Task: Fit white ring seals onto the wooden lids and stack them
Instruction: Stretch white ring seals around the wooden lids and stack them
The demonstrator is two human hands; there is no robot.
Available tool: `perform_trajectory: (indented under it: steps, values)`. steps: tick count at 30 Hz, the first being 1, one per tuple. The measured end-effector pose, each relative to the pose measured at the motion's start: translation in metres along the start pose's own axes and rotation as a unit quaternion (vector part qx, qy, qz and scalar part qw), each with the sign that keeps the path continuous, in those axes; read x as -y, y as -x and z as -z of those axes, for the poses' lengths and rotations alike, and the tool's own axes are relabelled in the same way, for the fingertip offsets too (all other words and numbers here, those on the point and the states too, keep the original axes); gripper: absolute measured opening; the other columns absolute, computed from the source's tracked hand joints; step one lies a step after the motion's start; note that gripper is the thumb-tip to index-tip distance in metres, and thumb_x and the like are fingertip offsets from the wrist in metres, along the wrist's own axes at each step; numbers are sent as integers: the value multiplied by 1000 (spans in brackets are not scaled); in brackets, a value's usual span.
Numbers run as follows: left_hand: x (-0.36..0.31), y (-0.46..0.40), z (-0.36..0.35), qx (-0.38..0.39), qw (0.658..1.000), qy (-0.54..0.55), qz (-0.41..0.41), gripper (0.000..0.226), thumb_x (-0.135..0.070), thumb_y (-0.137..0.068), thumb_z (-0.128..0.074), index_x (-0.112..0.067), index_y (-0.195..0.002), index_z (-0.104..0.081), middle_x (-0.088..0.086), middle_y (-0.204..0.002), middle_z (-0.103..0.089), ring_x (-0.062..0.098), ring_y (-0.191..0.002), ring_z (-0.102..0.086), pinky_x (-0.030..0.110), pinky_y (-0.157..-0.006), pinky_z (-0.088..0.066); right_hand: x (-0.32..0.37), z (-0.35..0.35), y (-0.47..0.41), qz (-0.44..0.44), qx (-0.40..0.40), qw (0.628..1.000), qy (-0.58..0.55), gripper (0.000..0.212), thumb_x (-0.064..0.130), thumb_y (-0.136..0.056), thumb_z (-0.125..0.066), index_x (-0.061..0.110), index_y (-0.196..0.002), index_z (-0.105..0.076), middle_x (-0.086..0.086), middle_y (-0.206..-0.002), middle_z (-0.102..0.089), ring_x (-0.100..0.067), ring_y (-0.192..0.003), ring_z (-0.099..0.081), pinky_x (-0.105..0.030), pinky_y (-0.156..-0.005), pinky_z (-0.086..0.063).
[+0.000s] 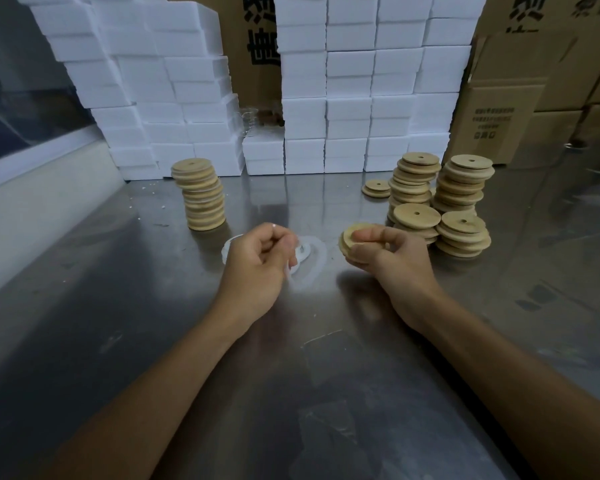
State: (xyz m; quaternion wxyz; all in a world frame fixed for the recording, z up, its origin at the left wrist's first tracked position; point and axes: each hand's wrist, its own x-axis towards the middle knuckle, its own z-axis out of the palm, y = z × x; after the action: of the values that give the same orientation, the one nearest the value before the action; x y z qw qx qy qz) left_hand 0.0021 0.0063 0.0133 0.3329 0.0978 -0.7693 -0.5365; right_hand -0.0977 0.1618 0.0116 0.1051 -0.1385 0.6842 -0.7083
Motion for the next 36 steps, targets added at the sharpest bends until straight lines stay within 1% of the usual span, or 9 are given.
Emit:
perform_trajectory:
  steps: [5, 10, 13, 16, 21, 24, 27, 32, 36]
  values:
    - [0, 2, 1, 27, 995, 74, 54, 13, -6, -96, -57, -11, -92, -68, 1, -67, -70, 11, -53, -59, 20, -52, -51, -2, 0, 2, 30, 84, 996, 24, 14, 1, -90, -61, 8, -89, -74, -17, -96, -72, -32, -90, -69, -33, -72, -61]
    - [1, 5, -5, 44, 989, 112, 82, 5, -4, -93, -62, -3, -93, -67, 6, -68, -71, 19, -54, -66, 26, -50, -56, 1, 0, 3, 27, 134, 991, -16, 40, 41, -101, -46, 13, -93, -75, -8, -93, -74, -22, -84, -69, -28, -65, -55]
    - [2, 7, -10, 30, 989, 104, 96, 5, -7, -93, -64, -3, -92, -66, 9, -70, -72, 26, -55, -70, 30, -49, -57, -5, -4, 4, 118, 95, 984, 98, 28, 34, -97, -58, 8, -91, -68, -10, -87, -70, -23, -75, -64, -33, -62, -55]
    - [5, 7, -14, 23, 987, 117, 105, 5, -8, -91, -67, -4, -90, -65, 9, -71, -71, 29, -57, -70, 32, -50, -58, -8, -7, 5, 175, 81, 974, 120, 21, 25, -99, -56, 5, -94, -61, -18, -88, -66, -23, -71, -60, -37, -61, -54]
    - [4, 9, -20, 31, 985, 113, 130, 25, -19, -84, -77, -12, -104, -63, -2, -88, -69, 26, -56, -69, 33, -51, -58, -11, -10, 8, 253, 79, 952, 150, 14, 25, -100, -53, 14, -94, -57, 3, -79, -62, -9, -69, -57, -24, -58, -47]
    - [4, 9, -20, 64, 978, 111, 166, 30, -24, -90, -70, -12, -115, -61, 8, -97, -70, 24, -55, -68, 32, -51, -57, -14, -13, 10, 276, 87, 945, 150, 12, 27, -101, -52, 18, -95, -55, 4, -77, -61, -8, -68, -57, -26, -57, -47]
    - [6, 11, -18, 61, 985, 109, 123, 12, -25, -95, -62, -16, -102, -66, 8, -75, -73, 23, -50, -64, 28, -44, -52, -16, -15, 11, 287, 97, 940, 159, 8, 28, -101, -52, 20, -99, -54, 5, -78, -63, -8, -68, -58, -23, -58, -46]
    - [6, 14, -20, -16, 1000, -6, -12, 9, -24, -94, -64, -32, -96, -63, -2, -80, -70, 11, -45, -61, 20, -40, -44, -16, -15, 9, 292, 78, 938, 170, 3, 23, -100, -54, 22, -97, -54, 18, -82, -62, 0, -78, -61, -12, -63, -45]
    - [4, 14, -19, -36, 995, -55, -81, 18, -25, -96, -60, -41, -88, -58, -11, -85, -66, 12, -72, -66, 36, -55, -54, -15, -14, 10, 283, 70, 941, 174, 6, 22, -100, -54, 26, -95, -54, 12, -84, -65, -4, -81, -64, -25, -67, -55]
